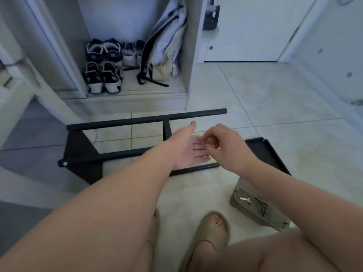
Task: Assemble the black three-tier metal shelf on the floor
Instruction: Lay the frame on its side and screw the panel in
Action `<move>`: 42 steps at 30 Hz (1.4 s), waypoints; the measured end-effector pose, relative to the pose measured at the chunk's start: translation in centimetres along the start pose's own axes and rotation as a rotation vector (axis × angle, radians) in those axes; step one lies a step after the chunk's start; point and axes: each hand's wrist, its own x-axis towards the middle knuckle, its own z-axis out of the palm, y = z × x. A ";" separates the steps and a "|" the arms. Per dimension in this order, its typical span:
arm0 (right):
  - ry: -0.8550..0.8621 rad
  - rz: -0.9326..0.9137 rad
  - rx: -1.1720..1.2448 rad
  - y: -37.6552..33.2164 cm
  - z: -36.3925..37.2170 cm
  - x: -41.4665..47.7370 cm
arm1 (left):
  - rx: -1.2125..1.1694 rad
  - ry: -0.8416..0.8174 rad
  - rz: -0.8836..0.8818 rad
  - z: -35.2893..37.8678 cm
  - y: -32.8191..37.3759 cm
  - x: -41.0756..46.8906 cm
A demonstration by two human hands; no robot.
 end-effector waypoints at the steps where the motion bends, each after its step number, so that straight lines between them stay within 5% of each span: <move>1: -0.027 -0.006 0.001 -1.0 0.6 0.5 | -0.032 0.005 0.008 -0.7 0.4 -0.4; 10: -0.100 0.048 -0.017 -2.9 6.4 5.4 | 0.038 0.332 -0.021 -8.9 1.3 0.6; 16: -0.361 0.153 -0.286 1.2 10.6 7.6 | 0.673 0.682 0.145 -13.7 2.0 4.3; 20: -0.492 0.135 -0.470 3.7 12.5 9.0 | 0.974 0.731 0.187 -15.3 1.6 6.8; 29: -0.425 0.142 -0.254 5.6 13.2 10.0 | 1.044 0.489 0.224 -14.4 2.2 11.7; 42: -0.615 0.292 -0.114 6.5 10.1 5.3 | 1.209 0.230 0.035 -10.0 -0.7 11.1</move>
